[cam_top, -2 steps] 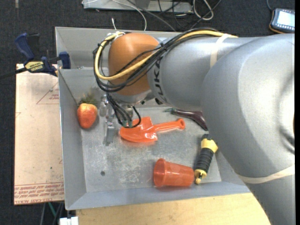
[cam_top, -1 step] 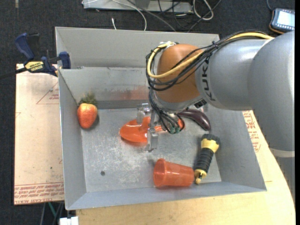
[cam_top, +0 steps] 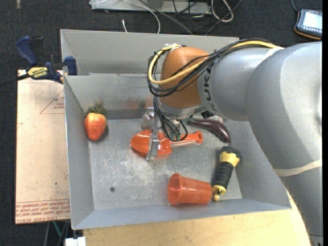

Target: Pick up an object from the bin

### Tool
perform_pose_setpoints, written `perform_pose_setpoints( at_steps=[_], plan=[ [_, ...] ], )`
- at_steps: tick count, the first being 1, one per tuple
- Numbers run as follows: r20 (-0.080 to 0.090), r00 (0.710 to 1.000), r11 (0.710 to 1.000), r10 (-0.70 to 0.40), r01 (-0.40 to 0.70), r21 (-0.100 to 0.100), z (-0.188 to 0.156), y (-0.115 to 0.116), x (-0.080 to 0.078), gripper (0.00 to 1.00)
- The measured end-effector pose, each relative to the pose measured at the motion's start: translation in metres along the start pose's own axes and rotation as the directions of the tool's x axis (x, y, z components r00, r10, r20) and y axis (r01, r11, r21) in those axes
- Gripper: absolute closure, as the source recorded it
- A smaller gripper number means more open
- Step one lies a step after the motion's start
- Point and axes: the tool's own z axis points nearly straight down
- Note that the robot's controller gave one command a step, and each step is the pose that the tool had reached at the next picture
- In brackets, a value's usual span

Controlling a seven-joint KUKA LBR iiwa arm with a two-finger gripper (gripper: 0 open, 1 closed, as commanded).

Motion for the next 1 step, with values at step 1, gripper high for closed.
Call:
perform_pose_setpoints(
  at_steps=[1],
  plan=[
    [-0.011, 0.957, 0.957, -0.291, 0.291, 0.008, -0.0013, -0.0614, 0.0178, 1.0]
  ],
)
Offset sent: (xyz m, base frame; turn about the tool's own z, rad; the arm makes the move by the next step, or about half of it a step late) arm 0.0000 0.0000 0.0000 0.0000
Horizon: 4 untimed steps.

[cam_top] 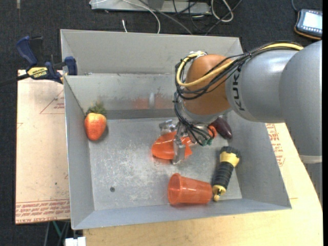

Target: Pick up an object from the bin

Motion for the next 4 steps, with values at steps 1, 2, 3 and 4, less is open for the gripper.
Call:
perform_pose_setpoints(
  at_steps=[1, 2, 3, 4],
  plan=[
    [0.0, 1.0, 1.0, 0.0, 0.0, -0.001, 0.0, 0.0, 0.0, 1.0],
    [-0.011, 1.0, 1.0, 0.0, 0.0, -0.004, -0.014, 0.001, 0.003, 1.0],
    [0.003, 1.0, 1.0, 0.002, -0.002, -0.001, -0.046, 0.001, -0.001, 1.0],
    [0.005, 1.0, 1.0, 0.003, -0.003, -0.001, -0.057, 0.001, -0.001, 1.0]
  ],
)
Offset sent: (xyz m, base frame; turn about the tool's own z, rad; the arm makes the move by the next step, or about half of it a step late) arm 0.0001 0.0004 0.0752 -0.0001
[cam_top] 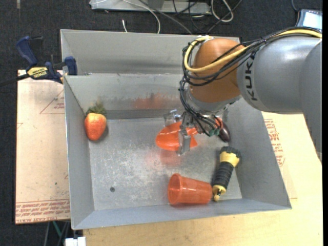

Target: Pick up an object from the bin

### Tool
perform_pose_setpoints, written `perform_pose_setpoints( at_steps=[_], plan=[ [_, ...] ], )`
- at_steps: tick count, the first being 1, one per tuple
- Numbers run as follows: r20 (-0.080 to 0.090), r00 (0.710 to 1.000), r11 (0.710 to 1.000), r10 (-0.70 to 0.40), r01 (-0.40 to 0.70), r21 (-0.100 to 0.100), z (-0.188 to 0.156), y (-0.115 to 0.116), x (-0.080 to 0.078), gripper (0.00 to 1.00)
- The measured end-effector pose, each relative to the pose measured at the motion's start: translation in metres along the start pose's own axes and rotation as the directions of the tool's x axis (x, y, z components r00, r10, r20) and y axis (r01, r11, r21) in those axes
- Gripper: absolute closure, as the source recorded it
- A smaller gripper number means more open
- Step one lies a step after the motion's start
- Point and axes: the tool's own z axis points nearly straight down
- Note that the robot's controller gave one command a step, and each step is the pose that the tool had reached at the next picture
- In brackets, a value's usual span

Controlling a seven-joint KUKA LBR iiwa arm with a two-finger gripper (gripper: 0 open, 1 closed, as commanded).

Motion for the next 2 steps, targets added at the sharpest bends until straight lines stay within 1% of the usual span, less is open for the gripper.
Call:
perform_pose_setpoints(
  at_steps=[1, 2],
  plan=[
    [-0.007, 1.0, 1.0, 0.001, -0.001, -0.002, -0.026, 0.001, 0.001, 1.0],
    [0.0, 1.0, 1.0, 0.0, 0.0, 0.0, -0.059, 0.001, -0.001, 1.0]
  ],
)
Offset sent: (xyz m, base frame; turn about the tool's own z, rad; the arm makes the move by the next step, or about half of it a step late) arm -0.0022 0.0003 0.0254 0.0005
